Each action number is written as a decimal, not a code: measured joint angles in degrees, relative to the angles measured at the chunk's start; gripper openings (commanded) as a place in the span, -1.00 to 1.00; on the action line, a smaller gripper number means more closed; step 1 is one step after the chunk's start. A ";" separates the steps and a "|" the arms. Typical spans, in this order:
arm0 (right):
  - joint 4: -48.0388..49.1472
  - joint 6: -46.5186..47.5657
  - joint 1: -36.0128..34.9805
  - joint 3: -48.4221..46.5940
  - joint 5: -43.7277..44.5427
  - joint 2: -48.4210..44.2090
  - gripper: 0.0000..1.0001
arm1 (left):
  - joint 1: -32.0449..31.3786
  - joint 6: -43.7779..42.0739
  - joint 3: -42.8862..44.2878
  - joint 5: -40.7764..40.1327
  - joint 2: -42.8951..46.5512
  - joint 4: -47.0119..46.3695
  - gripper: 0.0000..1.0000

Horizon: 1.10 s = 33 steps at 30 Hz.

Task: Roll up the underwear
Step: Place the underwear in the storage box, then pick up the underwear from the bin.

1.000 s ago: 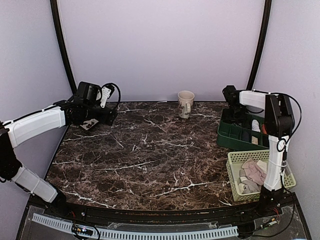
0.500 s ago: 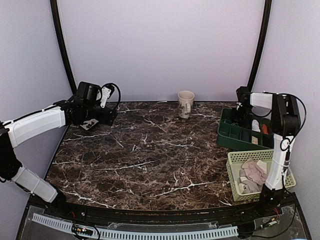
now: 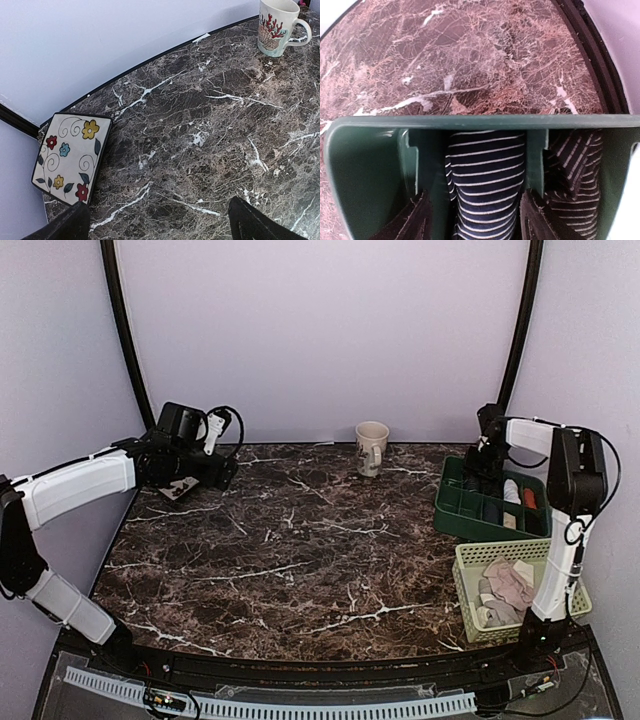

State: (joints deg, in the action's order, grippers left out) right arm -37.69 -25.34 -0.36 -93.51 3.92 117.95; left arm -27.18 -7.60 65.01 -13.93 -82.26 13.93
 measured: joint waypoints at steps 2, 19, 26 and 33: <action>-0.13 0.20 0.02 0.00 -0.04 -0.50 0.29 | 0.00 0.35 0.76 0.46 -0.35 0.44 0.98; -0.85 3.28 -0.02 0.20 -10.60 -13.79 0.99 | 0.83 6.45 12.37 10.08 -8.70 11.89 0.98; 2.60 4.33 -1.49 5.05 -16.33 -25.27 0.99 | 7.26 13.29 15.98 19.74 -9.35 13.77 0.98; 6.91 4.70 -6.51 17.81 -20.85 -37.53 0.99 | 10.43 19.43 13.22 23.45 -7.74 14.01 0.98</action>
State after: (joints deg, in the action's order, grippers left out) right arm -30.79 -20.64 -6.87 -75.70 -16.93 80.42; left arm -16.75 11.84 78.24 9.52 -90.00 27.94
